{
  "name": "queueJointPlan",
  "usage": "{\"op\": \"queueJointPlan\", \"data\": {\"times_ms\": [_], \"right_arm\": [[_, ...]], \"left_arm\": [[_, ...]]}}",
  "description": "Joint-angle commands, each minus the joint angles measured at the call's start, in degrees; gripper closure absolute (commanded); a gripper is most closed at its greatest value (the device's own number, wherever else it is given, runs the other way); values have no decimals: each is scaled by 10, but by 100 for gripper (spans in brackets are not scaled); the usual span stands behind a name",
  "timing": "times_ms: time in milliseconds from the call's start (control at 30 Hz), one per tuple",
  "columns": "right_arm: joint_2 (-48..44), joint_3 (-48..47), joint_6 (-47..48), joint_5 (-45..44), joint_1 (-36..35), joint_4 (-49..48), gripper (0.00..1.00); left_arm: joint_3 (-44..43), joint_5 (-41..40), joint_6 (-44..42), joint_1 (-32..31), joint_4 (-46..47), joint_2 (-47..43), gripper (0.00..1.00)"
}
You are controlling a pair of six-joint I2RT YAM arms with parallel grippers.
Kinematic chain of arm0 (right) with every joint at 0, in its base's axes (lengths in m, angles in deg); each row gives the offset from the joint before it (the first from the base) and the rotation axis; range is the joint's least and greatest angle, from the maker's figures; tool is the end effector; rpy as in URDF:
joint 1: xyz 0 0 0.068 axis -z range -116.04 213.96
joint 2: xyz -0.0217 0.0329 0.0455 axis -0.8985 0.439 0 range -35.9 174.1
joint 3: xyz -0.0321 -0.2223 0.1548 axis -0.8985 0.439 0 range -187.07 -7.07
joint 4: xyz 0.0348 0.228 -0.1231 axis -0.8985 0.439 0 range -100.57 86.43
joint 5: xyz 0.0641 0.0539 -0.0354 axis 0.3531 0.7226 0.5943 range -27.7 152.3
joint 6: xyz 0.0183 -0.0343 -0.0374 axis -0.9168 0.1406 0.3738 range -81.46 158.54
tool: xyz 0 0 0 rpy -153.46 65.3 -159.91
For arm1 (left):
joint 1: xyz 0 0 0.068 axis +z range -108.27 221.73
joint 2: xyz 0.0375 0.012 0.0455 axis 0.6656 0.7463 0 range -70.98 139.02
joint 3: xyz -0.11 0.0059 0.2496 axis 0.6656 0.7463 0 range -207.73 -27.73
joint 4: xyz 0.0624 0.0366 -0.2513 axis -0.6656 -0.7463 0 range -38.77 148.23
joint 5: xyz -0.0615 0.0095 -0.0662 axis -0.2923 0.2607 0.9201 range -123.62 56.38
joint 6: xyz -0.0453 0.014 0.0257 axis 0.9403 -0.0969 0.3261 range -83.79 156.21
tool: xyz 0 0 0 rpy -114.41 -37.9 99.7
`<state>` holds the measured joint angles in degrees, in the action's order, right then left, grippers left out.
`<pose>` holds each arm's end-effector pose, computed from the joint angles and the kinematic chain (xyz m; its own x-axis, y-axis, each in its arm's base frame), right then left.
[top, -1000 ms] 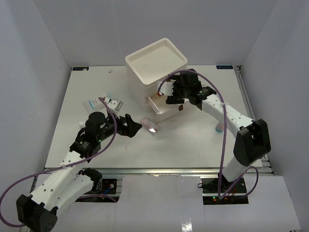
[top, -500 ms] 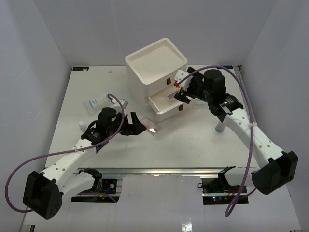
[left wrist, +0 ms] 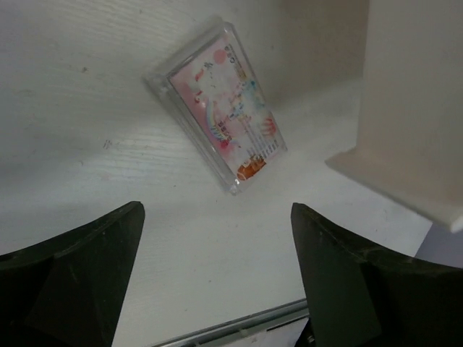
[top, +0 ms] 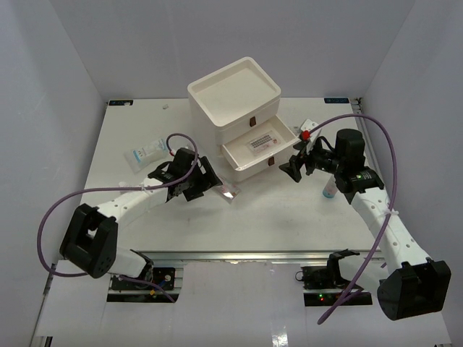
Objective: Organize the makeup
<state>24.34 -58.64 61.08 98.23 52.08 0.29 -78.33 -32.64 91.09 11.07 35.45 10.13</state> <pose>0.2277 0.0693 0.3307 -0.0308 -0.3237 -0.9457 -0.7792 0.6003 -0.1801 0.2459 -0.1464 0.2138 -0.8209 -0.4641 -0.3328 -0.2657 0.8262 -0.4968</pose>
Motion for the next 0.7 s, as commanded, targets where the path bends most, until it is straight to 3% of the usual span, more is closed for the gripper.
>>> {"op": "queueJointPlan", "data": {"times_ms": [0, 233, 667], "right_arm": [[-24, 6, -34, 65, 31, -41, 10], [-32, 15, -32, 72, 52, -41, 10], [-40, 25, -29, 96, 73, -41, 10]], "left_arm": [[-119, -105, 116, -9, -144, 84, 2], [-197, -112, 152, -15, -187, 183, 2], [-289, -123, 163, -28, -234, 267, 4]]}}
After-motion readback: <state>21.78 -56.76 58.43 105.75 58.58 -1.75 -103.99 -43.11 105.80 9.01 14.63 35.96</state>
